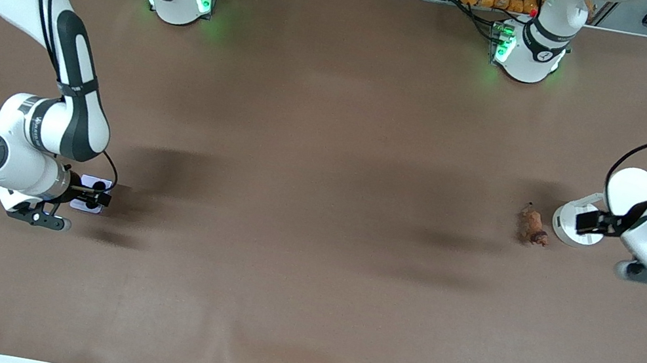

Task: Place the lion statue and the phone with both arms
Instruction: 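Set the lion beside the white cup while the right gripper carries the phone, then lower the phone beside the glass cup and open the right gripper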

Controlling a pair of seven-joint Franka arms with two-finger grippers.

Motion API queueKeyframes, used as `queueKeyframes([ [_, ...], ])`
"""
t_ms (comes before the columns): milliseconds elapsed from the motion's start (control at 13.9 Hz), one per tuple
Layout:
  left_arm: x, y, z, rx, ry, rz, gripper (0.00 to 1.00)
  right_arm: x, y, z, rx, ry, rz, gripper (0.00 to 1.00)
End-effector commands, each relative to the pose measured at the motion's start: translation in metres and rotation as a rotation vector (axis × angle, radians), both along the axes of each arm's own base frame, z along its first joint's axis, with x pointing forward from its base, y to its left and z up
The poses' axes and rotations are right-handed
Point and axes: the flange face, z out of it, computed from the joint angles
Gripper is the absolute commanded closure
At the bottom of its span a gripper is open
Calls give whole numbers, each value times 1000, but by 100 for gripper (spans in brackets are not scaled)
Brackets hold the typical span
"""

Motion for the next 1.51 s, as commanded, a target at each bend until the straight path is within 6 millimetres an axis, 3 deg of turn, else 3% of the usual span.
queueKeyframes([
  [0, -5, 9, 45, -3, -17, 27, 0, 0, -21, -3, 6, -4, 31, 90],
  [215, -22, 30, 75, -10, -30, 91, 0, -1, -32, -13, 3, -8, 21, 89],
  [431, -40, 16, 97, -103, -22, 81, 0, -3, -33, -25, 3, -4, 19, 80],
  [503, -52, 8, 116, -104, -46, 67, 0, -3, -33, -28, 3, -1, 19, 66],
  [575, -62, -2, 124, -104, -50, 47, 0, -4, -33, -33, 2, 6, 19, 33],
  [646, -65, -5, 105, -98, 13, 45, 0, -4, -33, -34, 3, 1, 17, 0],
  [790, -72, 12, 105, -93, 23, 98, 0, -4, -33, -34, 3, 2, 15, 0],
  [862, -70, 31, 105, -95, 15, 101, 0, -3, -32, -31, 4, 4, 17, 0],
  [1006, -68, 39, 105, -97, -20, 50, 0, 3, -31, -15, 4, -21, 19, 0],
  [1221, -89, 39, 96, -84, -59, 52, 0, 15, -30, 39, 6, -72, 21, 0],
  [1436, -92, 39, 94, -81, -60, 47, 0, 22, -29, 101, 15, -101, 23, 0],
])
